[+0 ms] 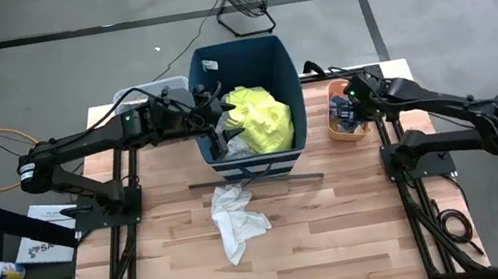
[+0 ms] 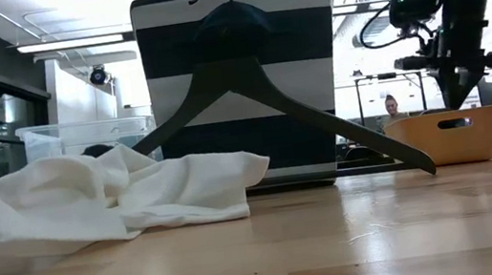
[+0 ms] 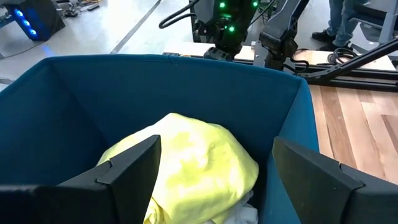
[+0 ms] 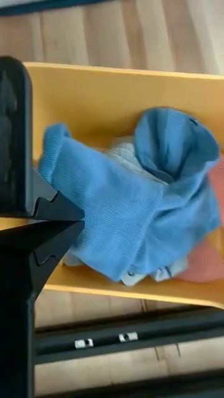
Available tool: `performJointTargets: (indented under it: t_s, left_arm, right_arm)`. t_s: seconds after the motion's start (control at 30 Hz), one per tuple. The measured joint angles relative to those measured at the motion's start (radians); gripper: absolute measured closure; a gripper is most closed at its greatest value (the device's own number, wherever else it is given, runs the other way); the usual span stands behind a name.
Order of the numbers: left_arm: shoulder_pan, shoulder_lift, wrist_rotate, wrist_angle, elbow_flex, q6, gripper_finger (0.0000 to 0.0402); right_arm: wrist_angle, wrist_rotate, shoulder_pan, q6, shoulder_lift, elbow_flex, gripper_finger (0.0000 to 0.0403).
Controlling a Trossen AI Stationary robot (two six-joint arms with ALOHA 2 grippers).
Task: Pick & Place Cloths
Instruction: Put the white boxer into the transparent container
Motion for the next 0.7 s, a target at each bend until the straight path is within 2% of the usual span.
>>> performJointTargets:
  t_s: [0.2,0.7]
  left_arm:
    - [0.000,0.000,0.000,0.000,0.000,0.000,0.0097]
    - [0.000,0.000,0.000,0.000,0.000,-0.004,0.0097]
  right_arm:
    - [0.020,0.079,0.020,0.038,0.070,0.000,0.0400]
    - [0.205,0.085,0.018,0.021,0.362,0.001,0.0399]
